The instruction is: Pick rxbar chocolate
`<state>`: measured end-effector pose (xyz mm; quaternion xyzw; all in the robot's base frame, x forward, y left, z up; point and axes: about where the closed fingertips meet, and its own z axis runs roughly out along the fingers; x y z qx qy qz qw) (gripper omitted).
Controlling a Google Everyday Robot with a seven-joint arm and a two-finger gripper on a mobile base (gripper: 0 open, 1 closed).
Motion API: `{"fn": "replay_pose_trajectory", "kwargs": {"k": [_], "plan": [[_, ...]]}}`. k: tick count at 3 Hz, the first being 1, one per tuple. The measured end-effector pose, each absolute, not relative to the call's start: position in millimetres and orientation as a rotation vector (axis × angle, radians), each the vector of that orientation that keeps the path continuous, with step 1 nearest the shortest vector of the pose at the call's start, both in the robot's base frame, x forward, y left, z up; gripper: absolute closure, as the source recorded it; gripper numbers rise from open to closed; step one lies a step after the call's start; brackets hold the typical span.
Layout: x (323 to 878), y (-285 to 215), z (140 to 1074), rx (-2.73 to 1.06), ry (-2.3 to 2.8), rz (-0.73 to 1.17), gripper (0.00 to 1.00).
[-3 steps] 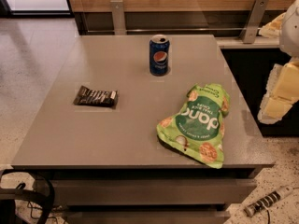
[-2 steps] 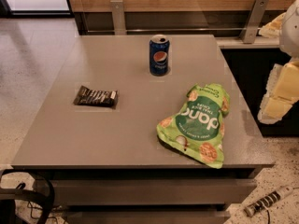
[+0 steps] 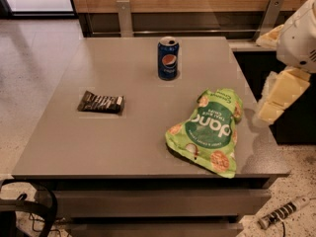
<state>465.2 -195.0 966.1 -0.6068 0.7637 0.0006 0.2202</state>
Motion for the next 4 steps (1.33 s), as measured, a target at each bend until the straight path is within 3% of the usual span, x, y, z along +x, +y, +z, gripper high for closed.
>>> {"fn": "replay_pose_trajectory", "kwargs": {"k": [2, 3, 4], "plan": [[524, -100, 916, -1.51, 1.806, 0.469, 0.0], [520, -5, 898, -1.457, 1.639, 0.659, 0.0], [520, -5, 898, -1.457, 1.64, 0.659, 0.0]]}}
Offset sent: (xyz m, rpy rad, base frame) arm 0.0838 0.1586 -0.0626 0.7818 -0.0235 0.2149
